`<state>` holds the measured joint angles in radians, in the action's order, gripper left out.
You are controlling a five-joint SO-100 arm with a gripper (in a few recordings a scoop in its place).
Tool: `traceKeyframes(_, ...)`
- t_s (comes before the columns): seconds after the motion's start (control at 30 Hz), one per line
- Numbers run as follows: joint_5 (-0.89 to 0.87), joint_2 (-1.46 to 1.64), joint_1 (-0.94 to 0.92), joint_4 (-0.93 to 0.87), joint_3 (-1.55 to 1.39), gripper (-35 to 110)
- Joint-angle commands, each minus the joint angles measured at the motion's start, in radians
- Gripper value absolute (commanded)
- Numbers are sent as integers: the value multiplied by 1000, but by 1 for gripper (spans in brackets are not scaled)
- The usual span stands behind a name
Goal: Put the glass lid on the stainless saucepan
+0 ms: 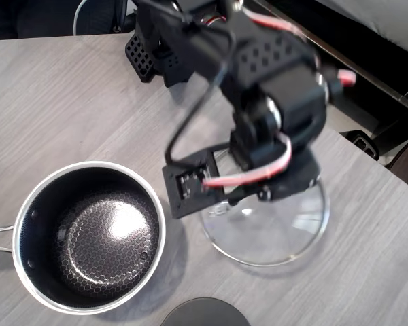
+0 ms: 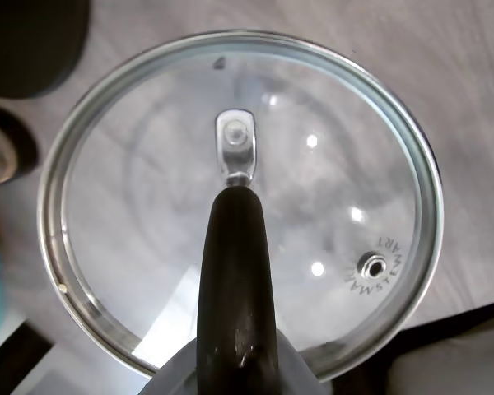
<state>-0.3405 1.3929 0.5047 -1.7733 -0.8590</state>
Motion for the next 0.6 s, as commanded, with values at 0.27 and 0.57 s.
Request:
traceKeyframes(0.27,133,279,-236,49,86,0)
traceKeyframes(0.57,238,301,-414,57,87,0)
